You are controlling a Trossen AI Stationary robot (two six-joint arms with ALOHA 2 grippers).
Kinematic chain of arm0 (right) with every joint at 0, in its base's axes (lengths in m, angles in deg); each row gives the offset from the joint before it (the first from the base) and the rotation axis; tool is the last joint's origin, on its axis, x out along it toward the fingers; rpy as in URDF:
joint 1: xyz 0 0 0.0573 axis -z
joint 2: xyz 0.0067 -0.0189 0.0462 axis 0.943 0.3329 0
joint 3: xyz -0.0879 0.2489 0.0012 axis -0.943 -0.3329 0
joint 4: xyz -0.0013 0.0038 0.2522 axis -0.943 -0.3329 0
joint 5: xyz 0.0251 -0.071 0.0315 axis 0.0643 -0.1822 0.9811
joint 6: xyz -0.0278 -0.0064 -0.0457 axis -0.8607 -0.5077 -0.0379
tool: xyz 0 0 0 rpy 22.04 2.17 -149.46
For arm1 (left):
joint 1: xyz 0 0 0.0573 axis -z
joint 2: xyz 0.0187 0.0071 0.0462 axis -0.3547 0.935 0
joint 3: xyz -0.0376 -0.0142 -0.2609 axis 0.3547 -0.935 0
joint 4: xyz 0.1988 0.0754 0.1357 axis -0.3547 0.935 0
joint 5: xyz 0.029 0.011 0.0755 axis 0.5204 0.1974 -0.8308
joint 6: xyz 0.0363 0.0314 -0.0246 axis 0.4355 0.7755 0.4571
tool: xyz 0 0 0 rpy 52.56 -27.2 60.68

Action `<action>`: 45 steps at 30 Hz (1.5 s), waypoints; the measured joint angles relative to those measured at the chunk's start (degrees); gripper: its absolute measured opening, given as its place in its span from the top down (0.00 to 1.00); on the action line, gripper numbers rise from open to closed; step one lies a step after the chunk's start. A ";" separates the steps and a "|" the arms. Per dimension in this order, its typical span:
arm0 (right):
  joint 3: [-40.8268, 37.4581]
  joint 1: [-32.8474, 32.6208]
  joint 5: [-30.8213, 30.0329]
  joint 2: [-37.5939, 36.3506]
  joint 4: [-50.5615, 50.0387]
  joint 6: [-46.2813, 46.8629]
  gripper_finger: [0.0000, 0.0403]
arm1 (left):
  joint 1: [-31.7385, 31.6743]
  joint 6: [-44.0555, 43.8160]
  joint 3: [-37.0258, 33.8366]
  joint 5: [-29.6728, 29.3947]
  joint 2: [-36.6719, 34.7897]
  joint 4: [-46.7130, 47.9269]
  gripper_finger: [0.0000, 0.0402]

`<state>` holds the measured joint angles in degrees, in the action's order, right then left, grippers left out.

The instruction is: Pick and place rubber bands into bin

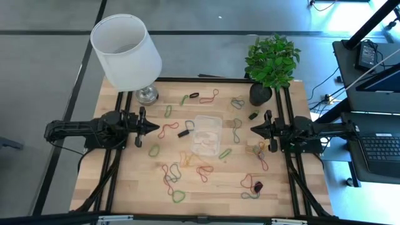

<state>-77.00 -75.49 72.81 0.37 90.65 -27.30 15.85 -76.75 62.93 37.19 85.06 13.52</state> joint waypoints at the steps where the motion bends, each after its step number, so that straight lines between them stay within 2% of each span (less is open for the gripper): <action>1: 0.00 0.00 0.00 0.00 0.02 0.00 0.94 | 0.00 -0.02 0.00 0.00 -0.01 0.00 0.98; 14: 0.00 -0.01 0.00 -0.02 0.37 0.33 0.94 | 0.00 -0.01 0.00 0.00 -0.01 0.02 0.98; 21: 0.00 0.00 0.00 0.00 0.16 5.21 0.94 | 0.00 -0.02 -0.01 0.00 -0.02 0.00 0.99; 26: 0.00 0.00 0.02 1.03 0.02 -1.48 0.99 | 0.00 -0.02 0.00 0.00 0.00 0.00 0.99; 31: 0.00 -0.02 0.00 3.42 0.60 -4.08 0.99 | -0.01 -0.02 -0.02 0.00 -0.01 0.00 0.99; 37: 0.00 -0.01 -0.17 7.46 7.57 -3.09 1.00 | -0.01 -0.02 -0.01 0.00 0.00 0.01 0.99; 42: 0.68 -0.02 -4.47 11.61 9.35 -2.69 1.00 | -0.01 -0.02 -0.02 0.00 -0.01 0.01 0.99; 45: 3.03 -0.02 -4.72 14.42 9.61 -3.12 1.00 | 0.00 -0.01 -0.01 0.00 -0.01 0.01 0.98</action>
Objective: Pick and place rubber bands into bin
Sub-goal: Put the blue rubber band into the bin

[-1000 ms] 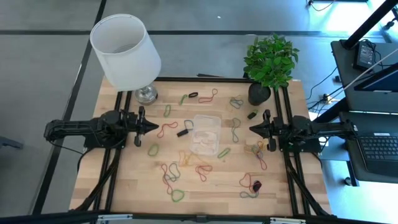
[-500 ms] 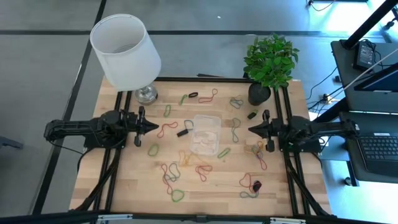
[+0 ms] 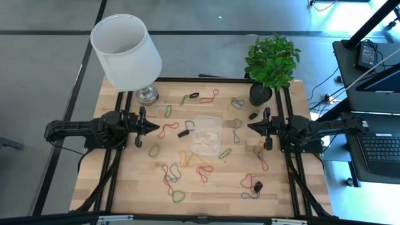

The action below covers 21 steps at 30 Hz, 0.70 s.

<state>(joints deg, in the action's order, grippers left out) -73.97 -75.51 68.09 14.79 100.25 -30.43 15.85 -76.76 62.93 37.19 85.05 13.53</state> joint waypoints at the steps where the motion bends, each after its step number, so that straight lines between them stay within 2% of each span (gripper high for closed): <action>1: 0.82 0.01 -0.03 1.04 0.08 -0.55 1.00 | 0.00 -0.01 0.01 0.00 0.01 -0.01 0.98; 9: 9.14 0.02 -0.62 10.69 0.71 -14.62 1.00 | 0.00 -0.01 0.01 0.00 0.01 0.01 0.99; 14: 19.88 0.02 -5.65 18.75 -2.35 -16.73 0.98 | -0.02 -0.01 -0.01 0.00 -0.01 0.00 0.99; 18: 32.92 -1.19 -9.24 26.73 -15.06 -15.14 0.99 | -0.02 -0.01 0.01 0.00 -0.01 0.01 0.98; 21: 43.87 -2.98 -15.95 34.22 -29.50 -6.30 0.99 | 0.00 -0.01 0.01 0.00 0.01 -0.01 0.99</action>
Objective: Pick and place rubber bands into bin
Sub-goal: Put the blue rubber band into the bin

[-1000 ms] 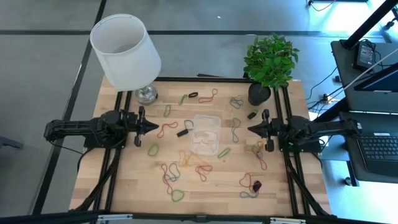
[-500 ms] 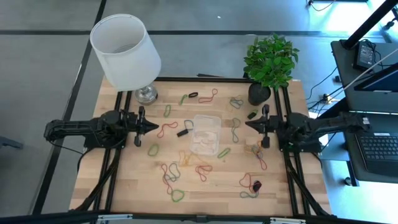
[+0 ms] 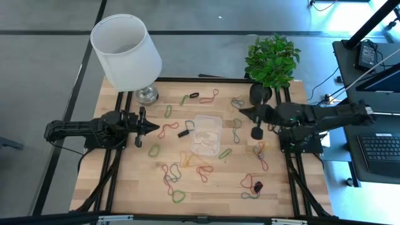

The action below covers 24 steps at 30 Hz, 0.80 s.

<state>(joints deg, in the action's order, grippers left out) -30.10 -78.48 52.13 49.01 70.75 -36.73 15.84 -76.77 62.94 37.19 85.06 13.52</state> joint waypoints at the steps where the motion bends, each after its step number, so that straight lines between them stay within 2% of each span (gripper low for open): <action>1: 3.50 -0.53 -1.65 2.65 -4.99 4.05 1.00 | 0.00 0.00 0.00 0.00 0.00 0.01 0.98; 8: 21.90 -2.49 -3.81 21.21 -35.58 39.70 1.00 | 0.00 0.00 0.00 0.00 0.00 0.00 0.98; 12: 25.25 -2.41 -3.78 29.61 -47.49 63.16 0.99 | 0.00 0.00 -0.01 0.00 -0.01 0.02 0.99; 14: 25.30 -2.27 -2.17 32.94 -50.45 71.59 0.98 | -0.02 0.00 -0.01 0.00 -0.01 0.01 0.98; 18: 25.41 -1.45 4.34 39.21 -53.43 81.79 0.93 | 0.00 0.01 0.00 0.00 -0.01 0.01 0.98; 24: 25.40 0.24 7.71 47.26 -52.71 86.59 0.81 | 0.00 0.00 0.00 0.00 0.00 0.00 0.98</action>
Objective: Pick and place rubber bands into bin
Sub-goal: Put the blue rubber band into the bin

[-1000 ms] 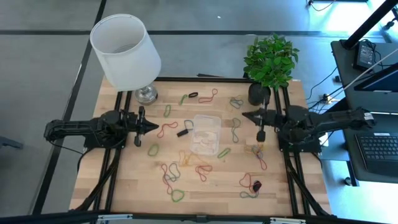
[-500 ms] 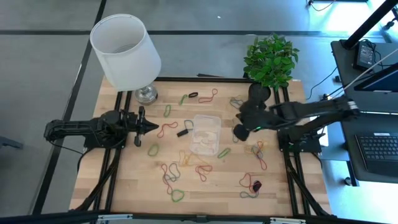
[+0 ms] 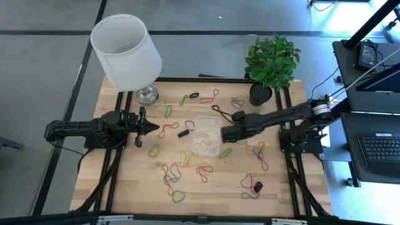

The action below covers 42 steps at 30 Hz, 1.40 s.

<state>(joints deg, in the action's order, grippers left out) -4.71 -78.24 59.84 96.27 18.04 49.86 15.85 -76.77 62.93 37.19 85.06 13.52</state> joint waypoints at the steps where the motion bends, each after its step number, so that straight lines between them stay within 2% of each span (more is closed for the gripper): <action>1: 0.01 0.31 0.95 1.09 0.25 0.85 0.78 | 0.00 0.00 -0.02 0.00 0.00 0.00 0.98; 8: -0.11 1.80 3.54 6.72 1.74 1.07 0.63 | -0.02 0.00 -0.02 0.00 -0.02 0.00 0.99; 13: -5.76 2.90 4.91 6.31 10.21 1.17 0.57 | 0.00 0.00 -0.01 0.00 0.00 0.02 0.98; 20: -16.64 3.17 6.99 1.65 24.52 7.46 0.57 | -0.02 0.00 0.00 0.00 0.00 0.00 0.99; 37: -22.20 5.23 6.49 1.26 31.77 7.99 0.58 | -0.02 0.00 -0.01 0.01 -0.01 0.06 0.99; 42: -22.35 4.69 6.37 1.33 31.37 7.56 0.65 | 0.00 0.02 0.00 0.00 0.00 0.00 0.99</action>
<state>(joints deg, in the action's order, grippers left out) -27.05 -73.56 66.22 97.59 49.41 57.41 15.85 -76.75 62.94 37.19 85.06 13.52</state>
